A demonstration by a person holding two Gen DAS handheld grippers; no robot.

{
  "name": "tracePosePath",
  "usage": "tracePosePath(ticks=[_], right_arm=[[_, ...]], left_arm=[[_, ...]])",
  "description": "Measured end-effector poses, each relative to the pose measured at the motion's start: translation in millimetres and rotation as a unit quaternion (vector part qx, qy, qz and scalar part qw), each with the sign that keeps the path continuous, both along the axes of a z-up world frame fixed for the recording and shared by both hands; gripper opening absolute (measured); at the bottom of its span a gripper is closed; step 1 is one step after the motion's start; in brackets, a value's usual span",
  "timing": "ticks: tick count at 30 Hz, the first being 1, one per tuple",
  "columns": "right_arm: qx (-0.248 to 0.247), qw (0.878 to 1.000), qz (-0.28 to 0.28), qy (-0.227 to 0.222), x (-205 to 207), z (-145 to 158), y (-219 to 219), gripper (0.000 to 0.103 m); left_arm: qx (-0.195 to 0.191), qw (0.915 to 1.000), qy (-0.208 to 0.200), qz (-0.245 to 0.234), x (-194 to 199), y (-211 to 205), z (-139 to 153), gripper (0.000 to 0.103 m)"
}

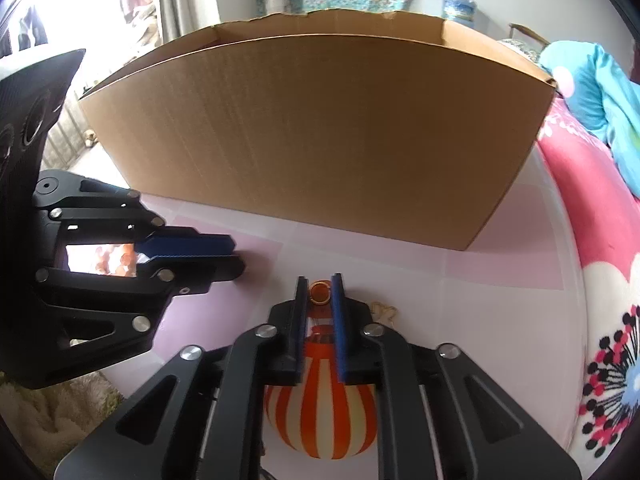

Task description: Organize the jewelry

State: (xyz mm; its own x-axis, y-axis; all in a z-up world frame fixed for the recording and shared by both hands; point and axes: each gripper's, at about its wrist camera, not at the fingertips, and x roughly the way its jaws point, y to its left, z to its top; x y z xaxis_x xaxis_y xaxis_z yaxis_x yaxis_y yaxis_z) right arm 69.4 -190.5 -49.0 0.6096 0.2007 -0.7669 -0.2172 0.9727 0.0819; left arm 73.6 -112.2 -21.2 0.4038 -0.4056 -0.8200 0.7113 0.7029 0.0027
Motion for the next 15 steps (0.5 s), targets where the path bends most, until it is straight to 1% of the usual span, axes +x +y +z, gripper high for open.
tracePosePath(ticks=[3, 8, 15], right_arm=[[-0.004, 1.000, 0.002, -0.002, -1, 1, 1, 0.011], [0.012, 1.000, -0.007, 0.000, -1, -1, -4, 0.011], [0.020, 1.000, -0.016, -0.004, -5, 1, -15, 0.011]], left_arm=[[0.001, 1.0000, -0.002, 0.000, 0, 0, 0, 0.010], [0.000, 1.0000, -0.003, 0.001, 0, 0, 0, 0.010], [-0.001, 1.0000, -0.005, -0.001, 0, 0, 0, 0.010]])
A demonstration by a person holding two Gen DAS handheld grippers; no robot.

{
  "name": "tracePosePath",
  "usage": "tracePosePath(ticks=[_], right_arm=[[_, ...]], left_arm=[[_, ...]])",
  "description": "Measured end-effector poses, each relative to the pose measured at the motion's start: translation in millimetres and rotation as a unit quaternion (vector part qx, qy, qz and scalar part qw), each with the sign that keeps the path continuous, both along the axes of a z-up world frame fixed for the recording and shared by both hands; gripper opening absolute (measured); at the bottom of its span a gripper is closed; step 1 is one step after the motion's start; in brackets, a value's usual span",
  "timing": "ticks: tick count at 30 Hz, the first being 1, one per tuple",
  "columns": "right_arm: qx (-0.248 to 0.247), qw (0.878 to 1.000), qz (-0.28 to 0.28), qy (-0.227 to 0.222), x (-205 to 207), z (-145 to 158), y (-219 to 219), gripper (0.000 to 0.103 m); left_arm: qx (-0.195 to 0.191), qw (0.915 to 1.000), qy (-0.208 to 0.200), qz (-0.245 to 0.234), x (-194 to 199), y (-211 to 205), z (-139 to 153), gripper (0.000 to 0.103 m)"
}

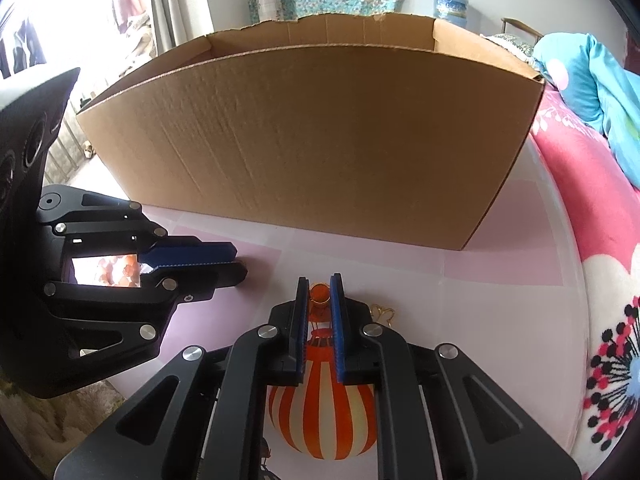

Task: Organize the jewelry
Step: 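Lift the orange tassel earring and carry both grippers over the box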

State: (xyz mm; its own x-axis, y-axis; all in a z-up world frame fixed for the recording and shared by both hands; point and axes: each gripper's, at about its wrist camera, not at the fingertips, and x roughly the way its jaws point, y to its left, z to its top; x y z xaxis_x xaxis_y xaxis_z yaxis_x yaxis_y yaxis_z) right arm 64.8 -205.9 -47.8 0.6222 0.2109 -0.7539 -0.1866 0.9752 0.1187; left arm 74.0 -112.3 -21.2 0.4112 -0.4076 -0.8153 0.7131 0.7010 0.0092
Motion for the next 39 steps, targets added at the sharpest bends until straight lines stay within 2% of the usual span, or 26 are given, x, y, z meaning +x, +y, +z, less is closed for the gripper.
tracePosePath(ticks=[12, 27, 39], right_arm=[[0.001, 1.000, -0.013, -0.017, -16, 10, -12, 0.011], [-0.013, 0.995, -0.040, -0.092, -56, 64, -14, 0.011], [-0.010, 0.991, -0.045, -0.129, -67, 88, -8, 0.011]], left_arm=[[-0.012, 0.9998, -0.013, 0.003, -9, 2, 13, 0.010], [-0.073, 0.9943, -0.077, -0.011, -43, 11, 78, 0.010], [-0.099, 0.9895, -0.105, -0.012, -52, 14, 105, 0.010]])
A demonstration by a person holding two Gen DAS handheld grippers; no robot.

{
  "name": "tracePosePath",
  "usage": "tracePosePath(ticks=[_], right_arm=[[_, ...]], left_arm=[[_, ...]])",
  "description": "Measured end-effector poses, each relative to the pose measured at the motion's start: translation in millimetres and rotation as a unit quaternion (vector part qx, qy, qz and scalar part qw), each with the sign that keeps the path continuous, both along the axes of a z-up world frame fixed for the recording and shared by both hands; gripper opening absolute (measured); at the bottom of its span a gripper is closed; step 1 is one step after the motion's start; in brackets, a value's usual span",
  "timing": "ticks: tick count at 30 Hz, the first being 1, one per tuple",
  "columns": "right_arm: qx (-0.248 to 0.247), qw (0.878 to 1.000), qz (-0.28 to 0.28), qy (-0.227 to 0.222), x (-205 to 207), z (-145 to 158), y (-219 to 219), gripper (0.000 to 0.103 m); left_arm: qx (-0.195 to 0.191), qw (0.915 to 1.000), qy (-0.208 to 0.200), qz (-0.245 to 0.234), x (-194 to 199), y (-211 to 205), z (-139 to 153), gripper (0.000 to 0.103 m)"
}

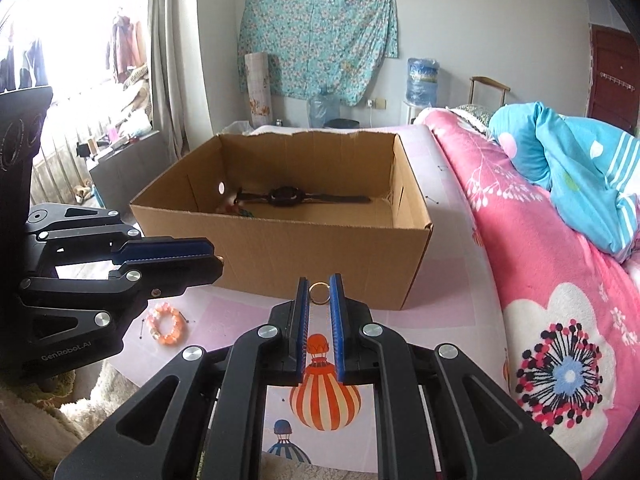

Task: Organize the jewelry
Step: 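Lift the orange tassel earring and carry both grippers over the box, then open both grippers to drop the earring into the box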

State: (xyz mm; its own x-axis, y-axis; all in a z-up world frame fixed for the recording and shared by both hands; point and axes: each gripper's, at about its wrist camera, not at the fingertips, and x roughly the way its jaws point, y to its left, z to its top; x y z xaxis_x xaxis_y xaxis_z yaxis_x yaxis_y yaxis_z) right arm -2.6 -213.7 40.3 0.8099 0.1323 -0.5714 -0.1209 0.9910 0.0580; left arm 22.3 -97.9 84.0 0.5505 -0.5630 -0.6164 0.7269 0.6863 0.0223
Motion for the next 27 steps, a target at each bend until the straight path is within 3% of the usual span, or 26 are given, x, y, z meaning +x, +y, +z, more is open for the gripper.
tracePosePath(ticks=[8, 14, 21, 27], right_arm=[[0.017, 0.999, -0.007, -0.028, 9, 26, -12, 0.011], [0.035, 0.999, 0.001, -0.031, 43, 39, -27, 0.011], [0.054, 0.997, 0.039, 0.046, 119, 31, -30, 0.011], [0.042, 0.993, 0.046, 0.104, 175, 15, -29, 0.011]], left_arm=[[-0.025, 0.9995, -0.018, 0.005, 12, 6, 25, 0.010], [-0.030, 0.9994, 0.000, 0.019, 48, 2, 27, 0.010], [-0.016, 0.9950, 0.084, 0.050, 112, -8, 1, 0.010], [-0.004, 0.9882, 0.132, 0.078, 150, -15, -20, 0.011]])
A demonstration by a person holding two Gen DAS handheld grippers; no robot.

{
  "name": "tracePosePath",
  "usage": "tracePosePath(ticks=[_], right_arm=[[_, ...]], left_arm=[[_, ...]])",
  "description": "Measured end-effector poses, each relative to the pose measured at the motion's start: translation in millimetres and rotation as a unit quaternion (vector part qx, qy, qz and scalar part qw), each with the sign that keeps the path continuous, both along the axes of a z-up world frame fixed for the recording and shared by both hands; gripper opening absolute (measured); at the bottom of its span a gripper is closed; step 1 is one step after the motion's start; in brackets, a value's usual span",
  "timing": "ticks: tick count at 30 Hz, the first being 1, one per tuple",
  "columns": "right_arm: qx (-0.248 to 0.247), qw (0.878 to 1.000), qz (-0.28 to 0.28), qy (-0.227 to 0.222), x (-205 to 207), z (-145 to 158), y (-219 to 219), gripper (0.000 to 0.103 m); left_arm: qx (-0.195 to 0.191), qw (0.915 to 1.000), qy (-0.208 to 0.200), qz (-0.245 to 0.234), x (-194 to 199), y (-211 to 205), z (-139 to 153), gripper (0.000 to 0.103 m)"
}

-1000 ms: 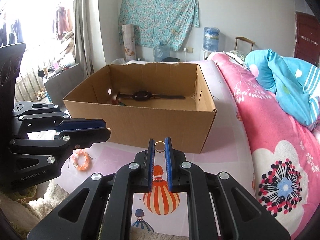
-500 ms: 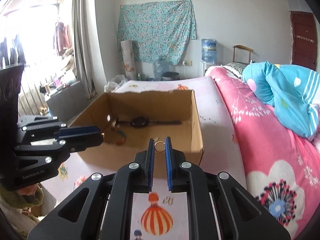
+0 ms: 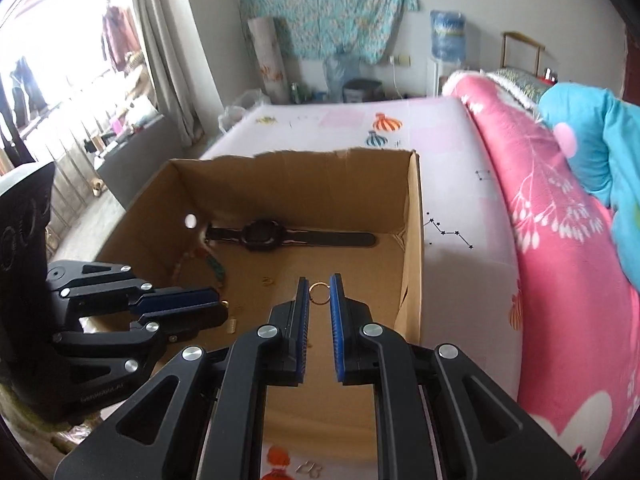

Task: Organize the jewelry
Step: 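Open both grippers to drop the earring into the box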

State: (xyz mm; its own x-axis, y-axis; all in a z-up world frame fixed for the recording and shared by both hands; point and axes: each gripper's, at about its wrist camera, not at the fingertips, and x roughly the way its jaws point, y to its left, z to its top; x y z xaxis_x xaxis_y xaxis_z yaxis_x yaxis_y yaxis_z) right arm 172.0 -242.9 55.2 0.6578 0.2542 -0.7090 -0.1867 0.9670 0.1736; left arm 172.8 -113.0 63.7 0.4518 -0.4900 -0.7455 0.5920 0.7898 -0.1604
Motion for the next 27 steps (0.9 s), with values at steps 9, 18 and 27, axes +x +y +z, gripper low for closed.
tracePosePath(ticks=[9, 18, 27], right_arm=[[0.026, 0.999, -0.017, -0.020, 4, 10, -23, 0.025], [0.048, 0.993, -0.070, -0.078, -39, 42, -49, 0.033], [0.082, 0.988, -0.101, -0.080, -92, 33, -43, 0.045]], left_arm=[[-0.026, 0.9992, 0.005, 0.030, 3, 17, 3, 0.033], [-0.050, 0.9973, -0.018, 0.050, -14, 41, 24, 0.041], [-0.053, 0.9958, -0.040, 0.063, -47, 66, 37, 0.060]])
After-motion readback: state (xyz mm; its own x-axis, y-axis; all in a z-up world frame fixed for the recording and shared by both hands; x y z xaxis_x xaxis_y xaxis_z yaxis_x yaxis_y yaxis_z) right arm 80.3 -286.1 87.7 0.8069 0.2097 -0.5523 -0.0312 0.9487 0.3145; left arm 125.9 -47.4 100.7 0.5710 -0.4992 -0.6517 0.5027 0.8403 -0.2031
